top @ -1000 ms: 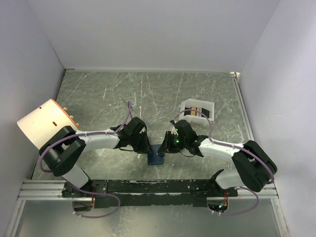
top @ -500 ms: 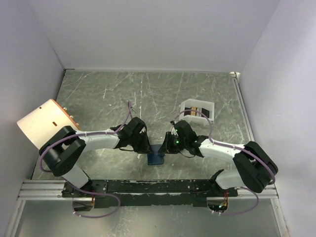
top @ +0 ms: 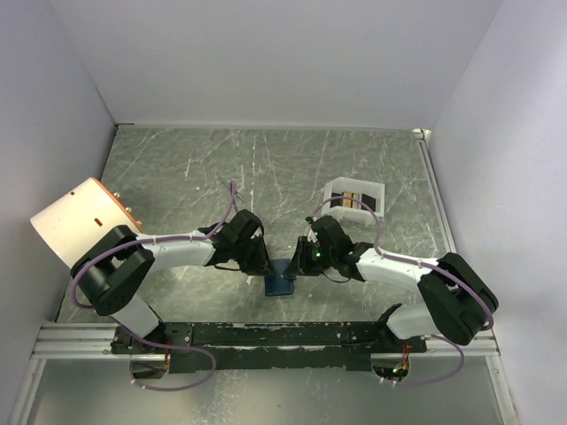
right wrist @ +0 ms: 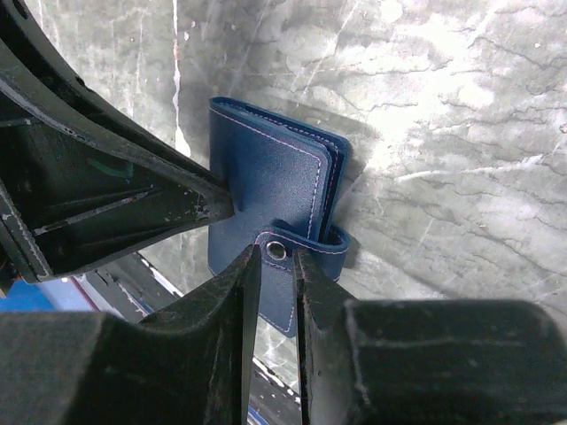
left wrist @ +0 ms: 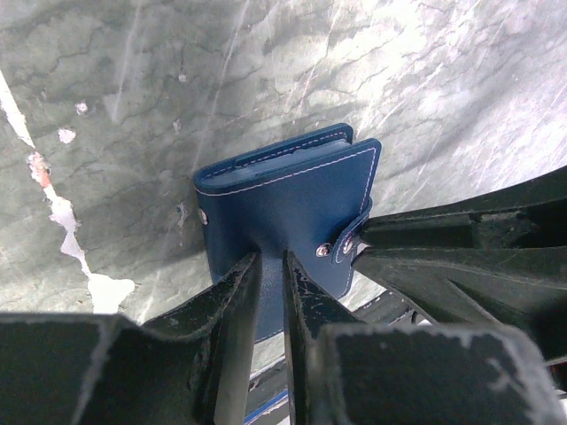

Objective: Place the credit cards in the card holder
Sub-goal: Close the card holder at the center of the board.

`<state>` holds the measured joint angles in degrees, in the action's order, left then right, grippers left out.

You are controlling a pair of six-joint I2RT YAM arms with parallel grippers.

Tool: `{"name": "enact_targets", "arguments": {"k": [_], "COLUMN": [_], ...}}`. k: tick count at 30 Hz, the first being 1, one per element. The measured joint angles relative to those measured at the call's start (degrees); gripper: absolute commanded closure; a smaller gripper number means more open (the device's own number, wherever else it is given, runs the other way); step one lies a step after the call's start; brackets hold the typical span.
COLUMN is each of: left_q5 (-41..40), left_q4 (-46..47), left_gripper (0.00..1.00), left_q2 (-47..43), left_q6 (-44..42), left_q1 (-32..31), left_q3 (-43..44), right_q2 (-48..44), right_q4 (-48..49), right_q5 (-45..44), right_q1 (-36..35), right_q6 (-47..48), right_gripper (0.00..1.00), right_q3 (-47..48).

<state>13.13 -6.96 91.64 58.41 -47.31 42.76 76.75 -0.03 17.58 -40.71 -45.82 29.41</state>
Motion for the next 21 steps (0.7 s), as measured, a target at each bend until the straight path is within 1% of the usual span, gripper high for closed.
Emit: {"name": "enact_targets", "arguments": {"k": [18,21], "left_q5": [0.3,0.4], "left_q4": [-0.2,-0.2], "left_gripper": [0.71,0.71], "left_q2": [0.7,0.8], "left_q6": [0.0,0.0], "left_q1": [0.0,0.0], "left_q3": [0.7,0.7], "right_q2": [1.8,1.9], "right_q4": [2.8,2.9], "right_q5": [1.7,1.9], "right_q1": [-0.6,-0.6], "right_q6": [0.0,0.0], "right_gripper": [0.79,0.82], "right_q3": [0.0,0.0]}}
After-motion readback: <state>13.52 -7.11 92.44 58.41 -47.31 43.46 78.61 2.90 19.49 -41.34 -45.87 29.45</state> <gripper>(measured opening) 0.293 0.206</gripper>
